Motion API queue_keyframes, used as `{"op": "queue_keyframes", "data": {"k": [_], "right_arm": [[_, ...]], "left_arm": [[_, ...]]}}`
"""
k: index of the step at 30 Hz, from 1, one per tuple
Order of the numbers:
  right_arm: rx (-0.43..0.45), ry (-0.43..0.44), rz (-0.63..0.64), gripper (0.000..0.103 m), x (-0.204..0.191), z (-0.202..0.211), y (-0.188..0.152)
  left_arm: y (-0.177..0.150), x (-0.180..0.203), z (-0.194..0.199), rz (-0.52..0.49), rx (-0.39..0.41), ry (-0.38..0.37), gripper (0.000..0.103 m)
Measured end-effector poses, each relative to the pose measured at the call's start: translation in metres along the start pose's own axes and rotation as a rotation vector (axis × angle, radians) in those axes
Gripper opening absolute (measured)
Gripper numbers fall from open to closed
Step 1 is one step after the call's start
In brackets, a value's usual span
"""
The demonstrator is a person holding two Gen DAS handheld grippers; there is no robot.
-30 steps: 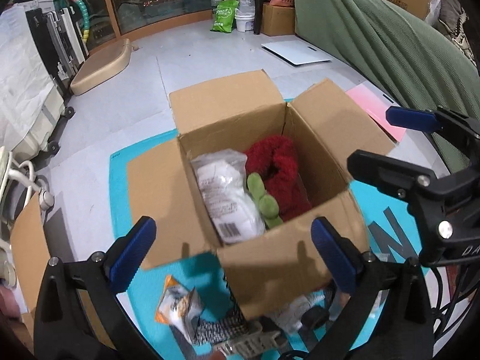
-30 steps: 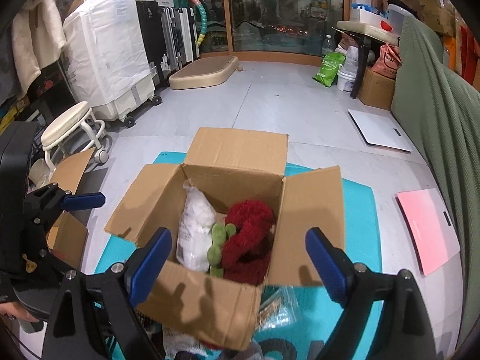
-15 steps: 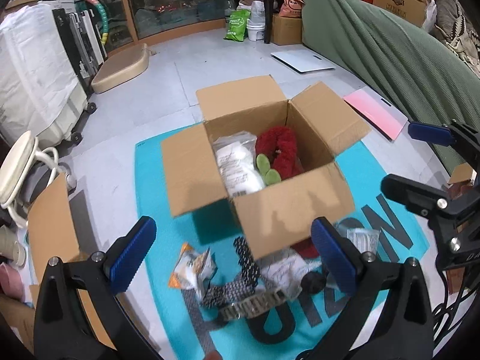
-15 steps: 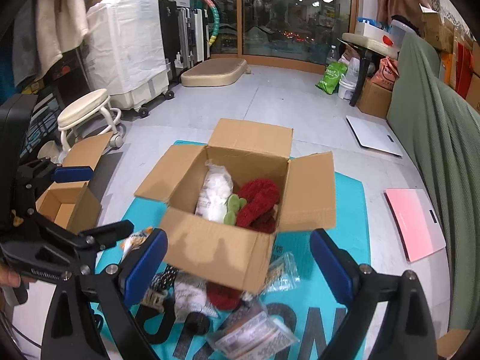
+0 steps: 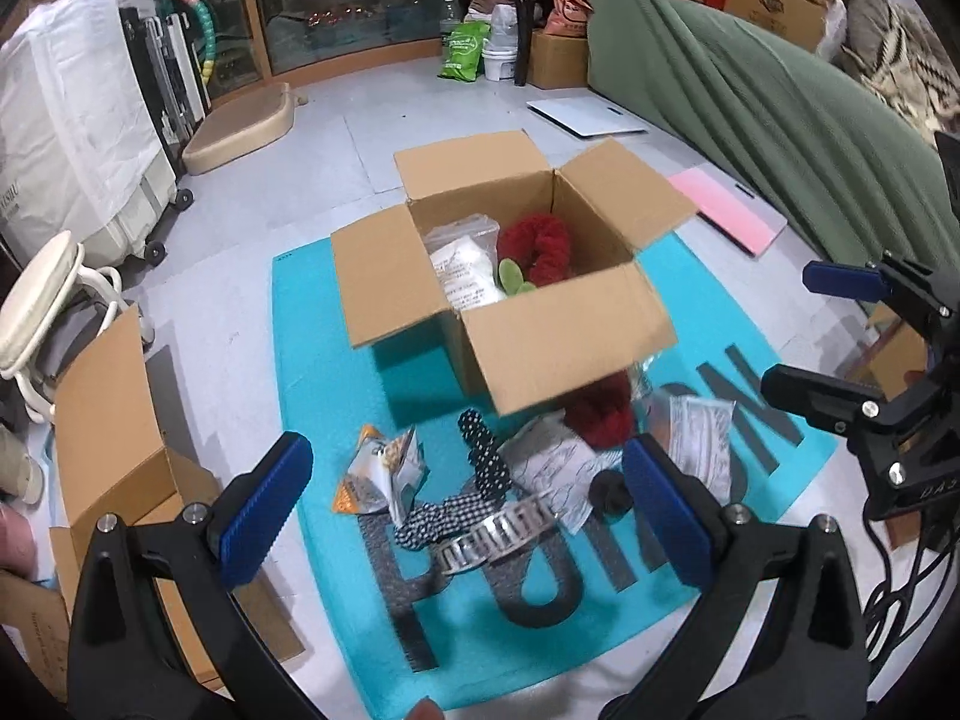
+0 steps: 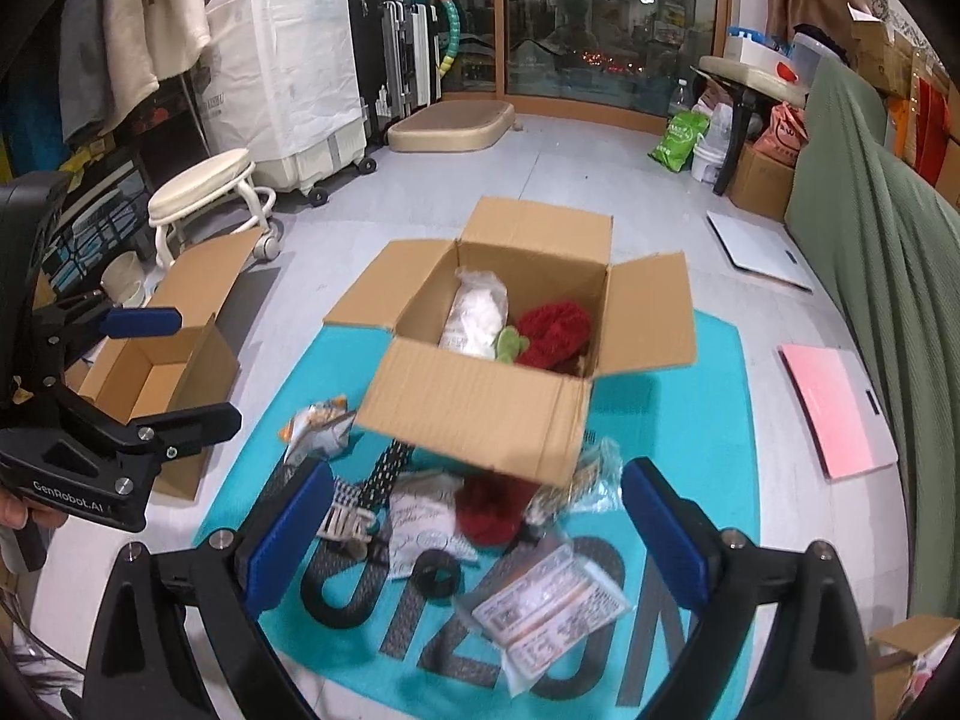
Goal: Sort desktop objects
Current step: 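Move both tools back toward the remaining items on the mat, then grasp the printed food packet with the right tool while the left tool reaches the claw clip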
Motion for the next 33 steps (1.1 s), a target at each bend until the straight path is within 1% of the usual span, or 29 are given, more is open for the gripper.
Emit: {"op": "queue_keyframes", "data": {"k": [7, 11, 14, 16, 19, 26, 33], "right_arm": [[-0.043, 0.013, -0.016, 0.098, -0.005, -0.011, -0.038], [-0.074, 0.029, -0.03, 0.098, -0.006, -0.02, -0.058], [-0.102, 0.035, -0.043, 0.098, -0.007, -0.029, -0.073], [-0.121, 0.041, -0.054, 0.098, -0.007, -0.035, -0.083], [-0.142, 0.047, -0.067, 0.098, -0.008, -0.042, -0.093], [-0.177, 0.031, -0.079, 0.098, -0.003, -0.055, -0.114], [-0.218, 0.012, -0.185, 0.098, 0.019, -0.07, -0.138]], "left_arm": [[-0.035, 0.009, -0.012, -0.031, -0.013, -0.036, 0.103], [-0.055, 0.016, -0.024, -0.075, -0.005, -0.066, 0.103], [-0.065, 0.018, -0.033, -0.103, -0.006, -0.065, 0.103], [-0.072, 0.02, -0.041, -0.112, -0.02, -0.074, 0.103], [-0.083, 0.021, -0.055, -0.119, -0.033, -0.099, 0.103], [-0.101, 0.027, -0.086, -0.172, -0.017, -0.159, 0.103], [-0.112, 0.031, -0.123, -0.217, -0.044, -0.138, 0.103]]}}
Point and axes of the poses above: each gripper's, at about its wrist camera, not at the fingertips, and z roughly against the way its jaws point, x to its right, y to its top, the point moved 6 cm from there along -z, roughly the way its jaws point, and after that the axes turned 1 degree about -x, right-handed, at the moved point
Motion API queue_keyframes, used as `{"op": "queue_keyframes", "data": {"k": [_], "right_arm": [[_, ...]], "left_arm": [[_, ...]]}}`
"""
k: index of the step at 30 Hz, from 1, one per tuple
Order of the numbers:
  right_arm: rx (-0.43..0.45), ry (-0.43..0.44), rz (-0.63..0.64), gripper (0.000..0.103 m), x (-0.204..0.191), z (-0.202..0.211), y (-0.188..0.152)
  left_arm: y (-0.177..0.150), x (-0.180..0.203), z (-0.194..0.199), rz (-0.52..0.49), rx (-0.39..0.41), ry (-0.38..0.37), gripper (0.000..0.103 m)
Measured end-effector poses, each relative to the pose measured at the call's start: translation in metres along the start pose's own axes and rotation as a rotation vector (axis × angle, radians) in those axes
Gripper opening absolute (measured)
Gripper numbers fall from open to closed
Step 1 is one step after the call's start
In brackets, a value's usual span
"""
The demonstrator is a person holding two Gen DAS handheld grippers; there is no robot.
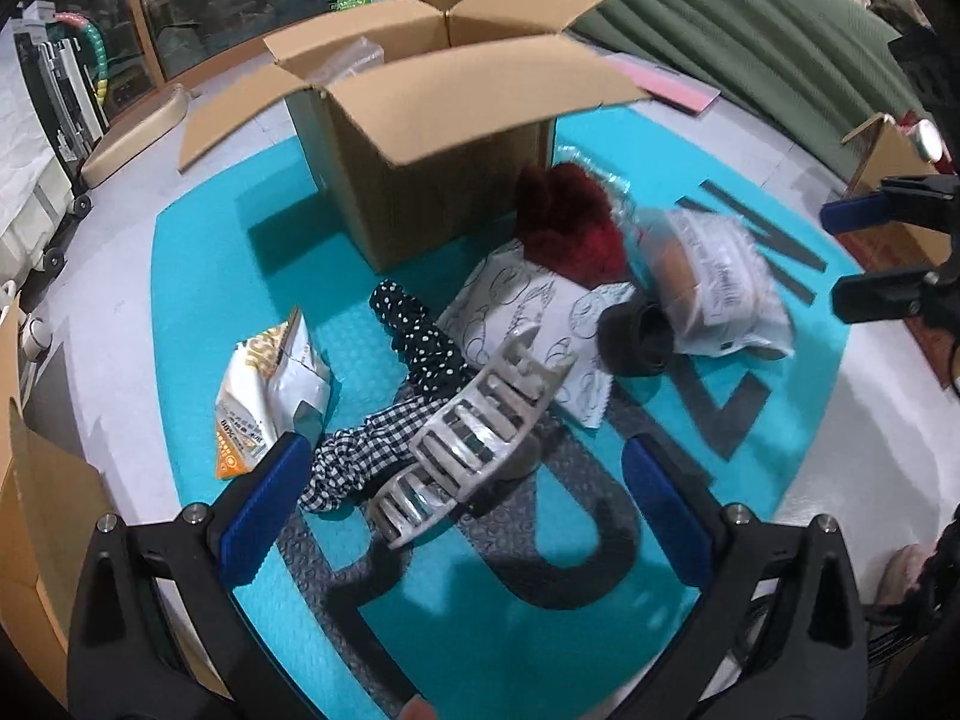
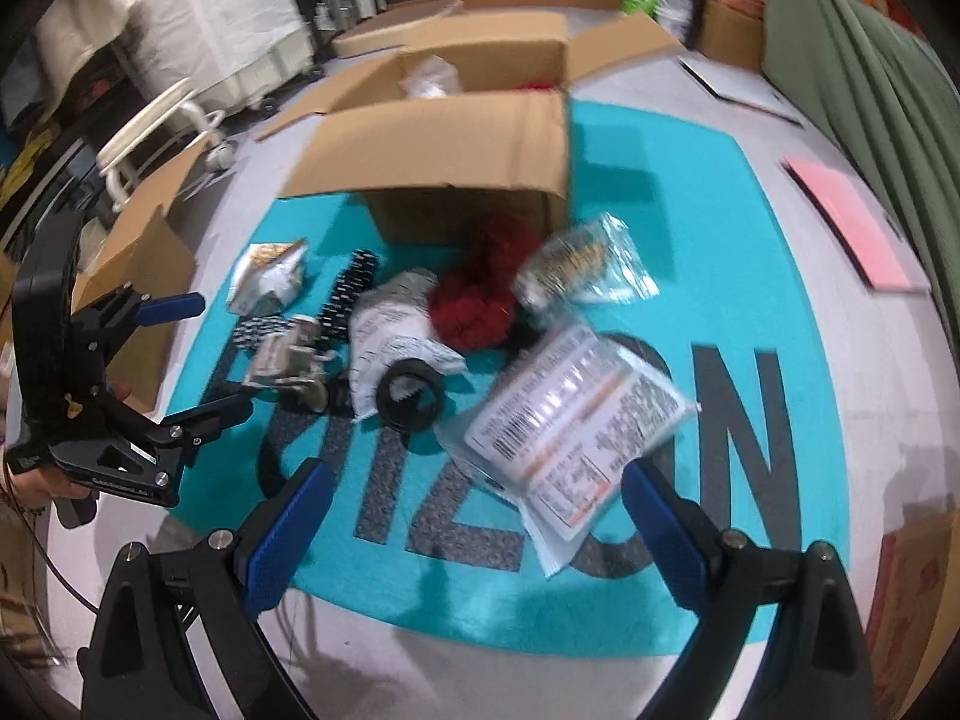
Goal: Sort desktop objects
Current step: 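Grasp the printed food packet with the right tool while the left tool reaches the claw clip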
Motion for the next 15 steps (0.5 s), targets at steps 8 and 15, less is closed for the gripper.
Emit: {"op": "queue_keyframes", "data": {"k": [8, 15], "right_arm": [[-0.023, 0.015, -0.253, 0.098, 0.041, -0.024, 0.001], [-0.063, -0.003, -0.411, 0.098, 0.06, -0.054, 0.009]], "left_arm": [[0.007, 0.006, -0.029, -0.03, 0.013, -0.025, 0.103], [0.011, 0.007, -0.044, -0.031, 0.012, -0.084, 0.103]]}}
Point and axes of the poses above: each gripper's, at about its wrist camera, not at the fingertips, and z roughly against the way its jaws point, x to its right, y to its top, the point moved 6 cm from there along -z, roughly the way its jaws point, and after that the axes turned 1 degree about -x, right-handed, at the moved point
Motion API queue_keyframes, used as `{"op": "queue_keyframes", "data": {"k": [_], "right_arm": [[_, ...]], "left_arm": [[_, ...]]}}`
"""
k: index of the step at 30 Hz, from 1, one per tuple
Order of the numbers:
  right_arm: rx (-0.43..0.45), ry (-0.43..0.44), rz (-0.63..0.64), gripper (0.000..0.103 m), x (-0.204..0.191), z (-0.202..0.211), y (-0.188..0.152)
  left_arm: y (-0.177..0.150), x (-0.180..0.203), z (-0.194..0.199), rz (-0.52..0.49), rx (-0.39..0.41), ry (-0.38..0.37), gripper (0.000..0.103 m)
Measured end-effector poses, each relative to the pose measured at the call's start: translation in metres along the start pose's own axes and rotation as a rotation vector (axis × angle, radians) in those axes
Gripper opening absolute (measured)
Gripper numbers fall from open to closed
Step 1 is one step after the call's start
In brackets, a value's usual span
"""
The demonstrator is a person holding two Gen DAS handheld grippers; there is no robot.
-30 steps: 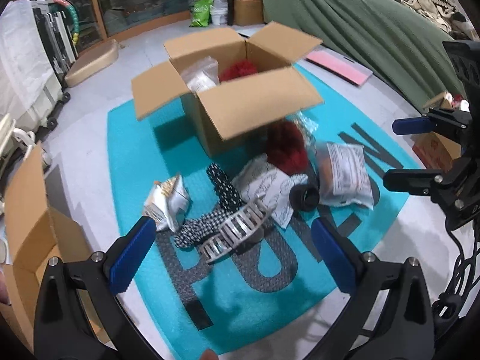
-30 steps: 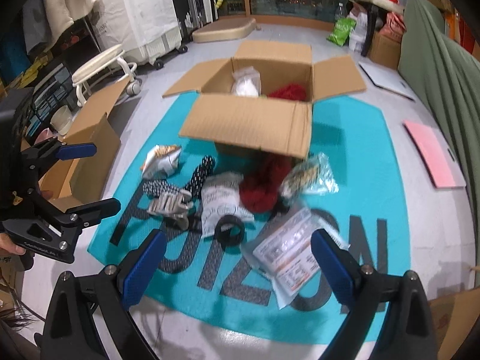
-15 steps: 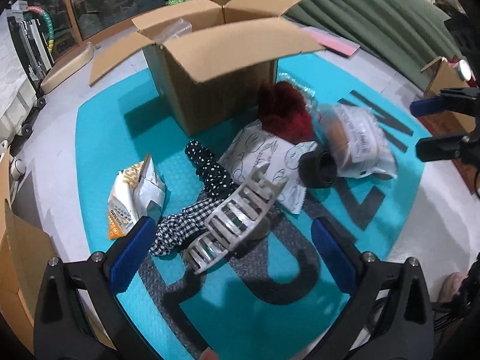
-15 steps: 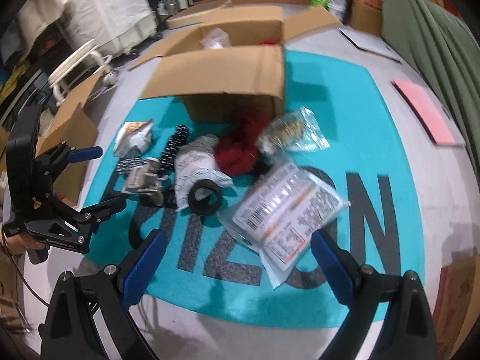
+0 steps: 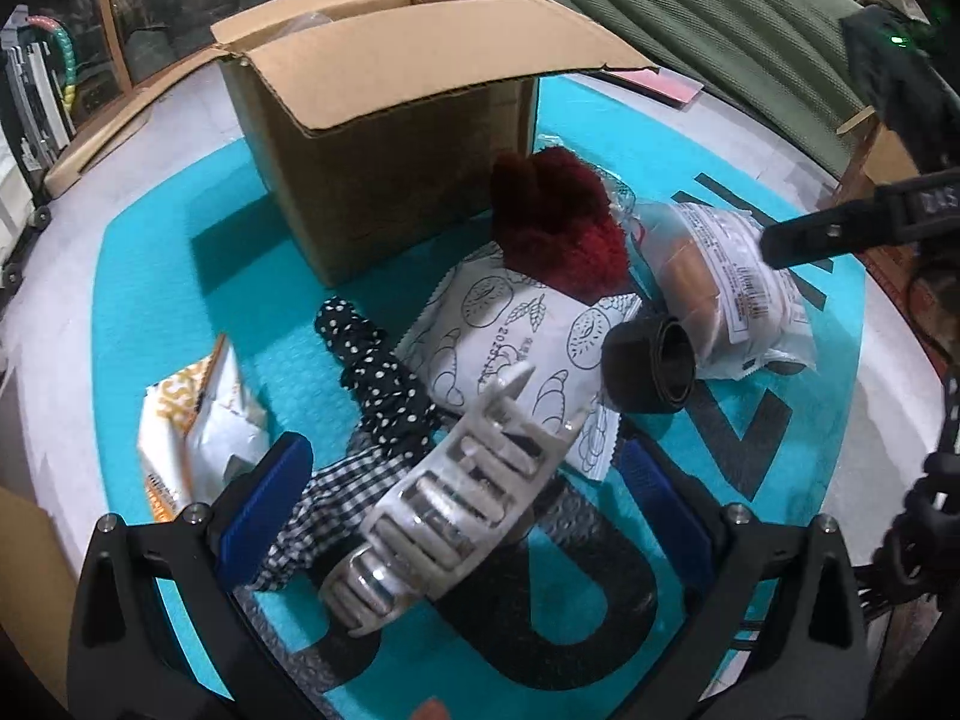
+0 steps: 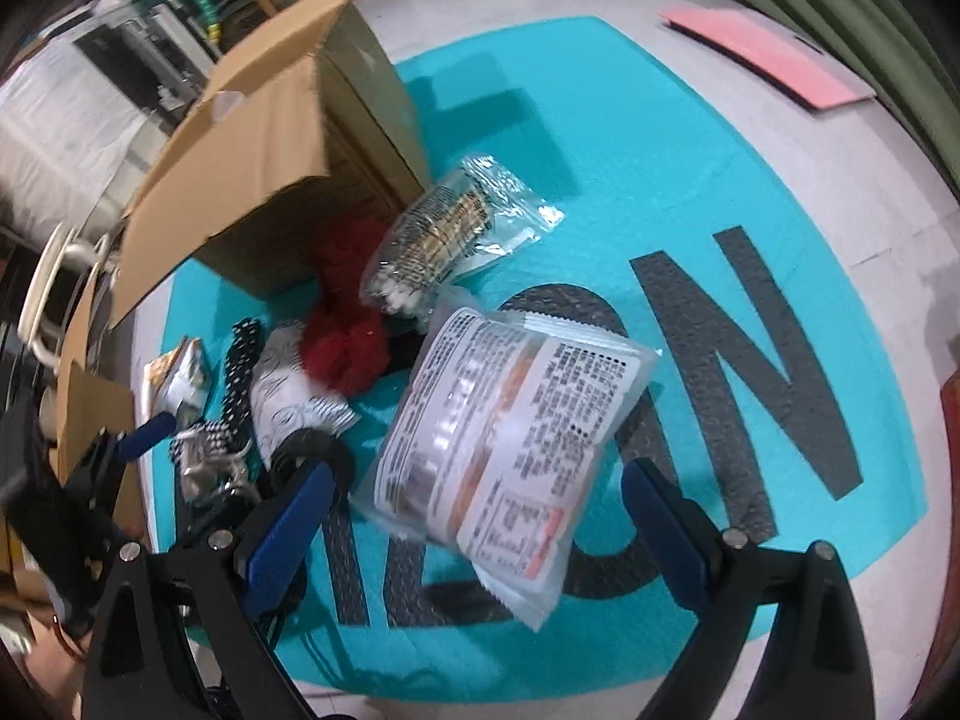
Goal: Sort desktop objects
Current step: 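Grasp the printed food packet with the right tool while the left tool reaches the claw clip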
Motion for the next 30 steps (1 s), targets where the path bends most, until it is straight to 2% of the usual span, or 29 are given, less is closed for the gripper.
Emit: {"op": "queue_keyframes", "data": {"k": [7, 11, 12, 15, 16, 19, 23, 26, 30], "right_arm": [[-0.02, -0.019, -0.076, 0.098, 0.002, -0.021, 0.009], [-0.023, -0.092, -0.068, 0.098, 0.002, -0.03, 0.015], [-0.03, -0.114, -0.069, 0.098, 0.003, -0.033, 0.015], [-0.058, -0.137, -0.095, 0.098, 0.005, -0.044, 0.015], [-0.061, -0.142, -0.105, 0.098, 0.007, -0.048, 0.015], [-0.078, -0.129, -0.125, 0.098, 0.008, -0.056, 0.014], [-0.083, -0.111, -0.141, 0.097, 0.01, -0.064, 0.012], [-0.074, -0.092, -0.136, 0.094, 0.01, -0.067, 0.01], [-0.051, -0.068, -0.111, 0.088, 0.009, -0.064, 0.01]], "left_arm": [[-0.001, -0.004, -0.012, -0.004, -0.019, -0.002, 0.103], [-0.003, -0.006, -0.019, 0.013, -0.058, -0.002, 0.101], [-0.003, -0.007, -0.021, 0.026, -0.07, 0.004, 0.096], [-0.006, -0.012, -0.028, 0.069, -0.111, 0.032, 0.072], [-0.006, -0.014, -0.029, 0.077, -0.113, 0.044, 0.068], [-0.004, -0.016, -0.025, 0.123, -0.108, -0.009, 0.055], [-0.007, -0.014, -0.018, 0.159, -0.101, -0.07, 0.052], [-0.011, -0.01, -0.009, 0.145, -0.08, -0.057, 0.051], [-0.018, -0.008, -0.002, 0.169, -0.091, -0.063, 0.046]]}}
Point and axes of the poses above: each gripper's, at about its wrist camera, not at the fingertips, and z roughly against the way its jaws point, x to its right, y to its top, the point moved 6 cm from there along -z, roughly the way its jaws point, and after that the axes turned 1 degree about -x, right-handed, at the moved point
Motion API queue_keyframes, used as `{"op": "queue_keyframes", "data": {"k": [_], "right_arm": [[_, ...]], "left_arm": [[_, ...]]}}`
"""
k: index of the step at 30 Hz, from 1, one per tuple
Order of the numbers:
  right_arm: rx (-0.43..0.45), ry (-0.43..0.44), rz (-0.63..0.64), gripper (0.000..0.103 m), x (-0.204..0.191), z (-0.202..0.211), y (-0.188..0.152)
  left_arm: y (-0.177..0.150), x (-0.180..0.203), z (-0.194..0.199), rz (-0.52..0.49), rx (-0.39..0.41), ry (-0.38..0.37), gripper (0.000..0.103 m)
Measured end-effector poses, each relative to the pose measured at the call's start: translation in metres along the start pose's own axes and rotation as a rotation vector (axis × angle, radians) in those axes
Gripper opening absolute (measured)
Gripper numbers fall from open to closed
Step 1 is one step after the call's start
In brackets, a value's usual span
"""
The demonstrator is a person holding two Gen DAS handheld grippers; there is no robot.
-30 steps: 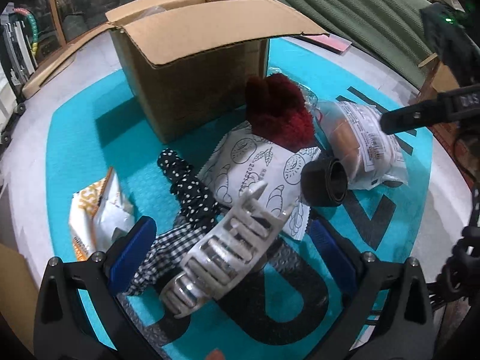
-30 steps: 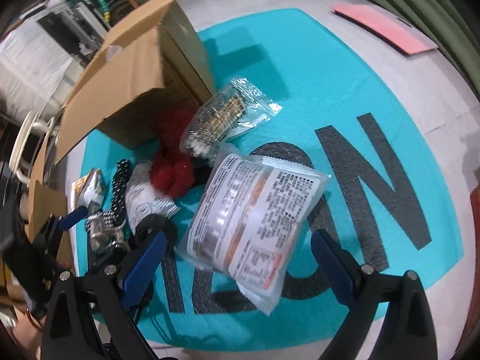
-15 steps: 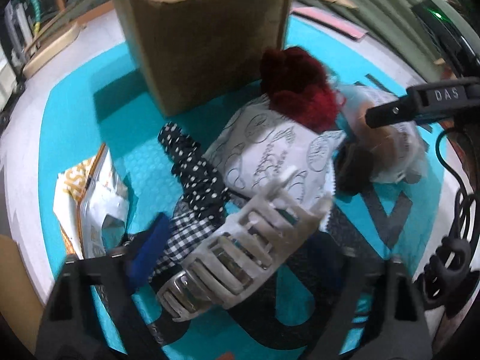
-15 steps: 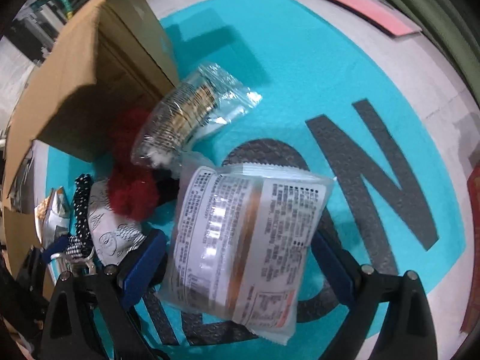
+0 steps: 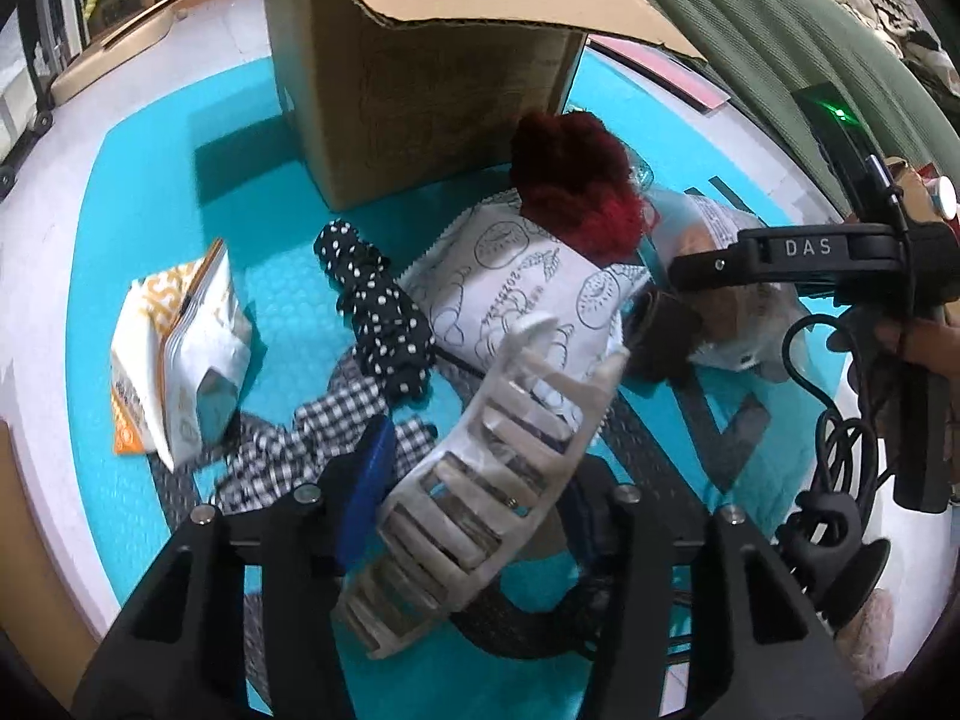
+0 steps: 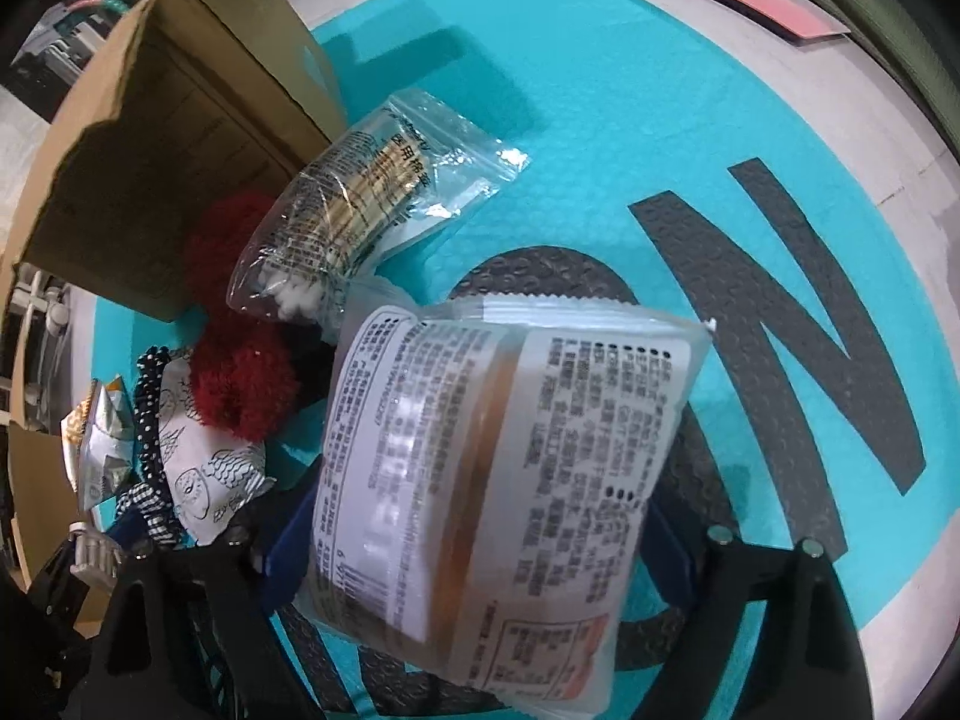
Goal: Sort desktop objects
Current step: 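Grasp the printed food packet with the right tool while the left tool reaches the claw clip, then grasp the white claw hair clip with the left tool, then lift and carry the food packet and claw clip over the box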
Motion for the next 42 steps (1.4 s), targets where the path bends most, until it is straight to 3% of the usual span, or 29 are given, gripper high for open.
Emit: {"op": "queue_keyframes", "data": {"k": [1, 3, 15, 20, 23, 26, 27, 28, 30, 42], "right_arm": [[0.002, 0.013, -0.004, 0.086, 0.001, 0.001, 0.0], [-0.002, 0.034, 0.004, 0.085, 0.001, 0.002, 0.0], [-0.006, 0.055, 0.048, 0.083, -0.002, 0.003, 0.0], [-0.016, 0.053, 0.053, 0.083, -0.003, 0.003, 0.0], [-0.014, 0.054, 0.059, 0.084, -0.005, 0.003, 0.0], [-0.007, 0.057, 0.068, 0.083, -0.006, 0.003, 0.0], [-0.004, 0.056, 0.076, 0.083, -0.007, 0.003, 0.001], [-0.001, 0.055, 0.084, 0.082, -0.008, 0.004, 0.001], [0.007, 0.053, 0.096, 0.08, -0.01, 0.006, 0.001], [0.048, 0.118, 0.115, 0.079, -0.009, 0.042, -0.007]], "left_arm": [[-0.001, 0.001, 0.004, 0.002, 0.005, 0.0, 0.036], [-0.002, 0.003, 0.007, 0.003, -0.005, 0.006, 0.027], [-0.019, 0.011, -0.019, -0.002, -0.128, 0.009, 0.029], [-0.02, 0.015, -0.013, 0.003, -0.18, 0.017, 0.03], [-0.024, 0.014, -0.015, 0.001, -0.202, 0.025, 0.035], [-0.024, 0.017, -0.014, -0.022, -0.19, 0.049, 0.034], [-0.023, 0.018, -0.013, -0.021, -0.18, 0.047, 0.019], [-0.023, 0.018, -0.013, -0.012, -0.176, 0.045, 0.017], [-0.022, 0.018, -0.011, 0.018, -0.178, 0.008, 0.016], [-0.02, 0.013, 0.036, 0.047, -0.128, -0.013, 0.016]]}}
Point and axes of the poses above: each gripper's, at about its wrist camera, not at the fingertips, and z roughly against the way its jaws point, x to its right, y to its top, the point moved 6 cm from there along -z, roughly the way its jaws point, and after that the axes turned 1 degree about -x, right-handed, at the moved point
